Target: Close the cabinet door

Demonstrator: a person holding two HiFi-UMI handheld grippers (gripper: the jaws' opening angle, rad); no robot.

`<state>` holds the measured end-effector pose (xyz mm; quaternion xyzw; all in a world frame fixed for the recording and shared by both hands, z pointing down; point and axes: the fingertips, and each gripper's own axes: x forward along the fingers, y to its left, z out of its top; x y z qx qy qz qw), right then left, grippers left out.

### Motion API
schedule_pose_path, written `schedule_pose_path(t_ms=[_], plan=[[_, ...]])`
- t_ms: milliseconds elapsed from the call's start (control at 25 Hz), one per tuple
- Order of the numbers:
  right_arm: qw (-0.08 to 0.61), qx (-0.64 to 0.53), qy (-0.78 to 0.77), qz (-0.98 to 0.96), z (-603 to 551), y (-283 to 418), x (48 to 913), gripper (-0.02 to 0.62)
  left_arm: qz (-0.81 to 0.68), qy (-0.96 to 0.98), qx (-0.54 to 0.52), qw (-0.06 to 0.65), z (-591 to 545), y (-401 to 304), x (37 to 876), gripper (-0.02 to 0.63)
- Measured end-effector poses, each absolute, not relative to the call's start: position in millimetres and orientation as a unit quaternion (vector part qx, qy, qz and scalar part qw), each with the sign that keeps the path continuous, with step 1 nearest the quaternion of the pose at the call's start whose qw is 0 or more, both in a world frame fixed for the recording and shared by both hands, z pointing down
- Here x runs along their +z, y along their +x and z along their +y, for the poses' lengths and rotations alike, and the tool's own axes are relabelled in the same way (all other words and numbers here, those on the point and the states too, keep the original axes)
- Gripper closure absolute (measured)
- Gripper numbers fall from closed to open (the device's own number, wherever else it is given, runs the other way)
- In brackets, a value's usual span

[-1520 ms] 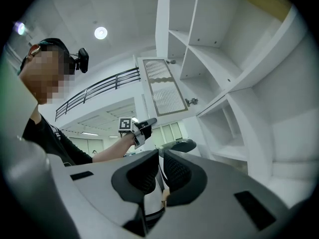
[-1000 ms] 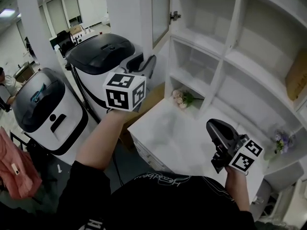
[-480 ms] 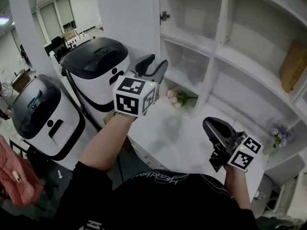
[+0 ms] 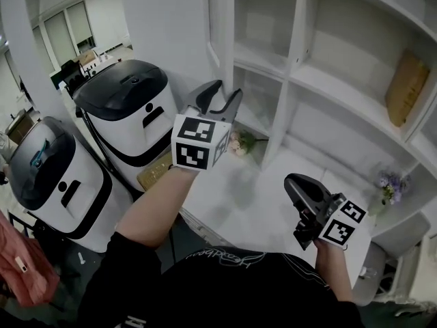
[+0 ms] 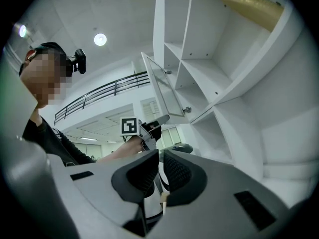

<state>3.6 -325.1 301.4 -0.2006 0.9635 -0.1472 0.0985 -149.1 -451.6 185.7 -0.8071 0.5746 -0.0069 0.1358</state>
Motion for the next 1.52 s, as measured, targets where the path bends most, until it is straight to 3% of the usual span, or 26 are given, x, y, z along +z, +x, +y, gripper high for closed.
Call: schedule_pose_path(t_ms=[1520], plan=[[0.127,-0.169,-0.324,0.922,-350.8,115.1,326.5,0.538,0.531,-0.838,-0.033,0.119,-547.4,-43.4,187.3,0.405]])
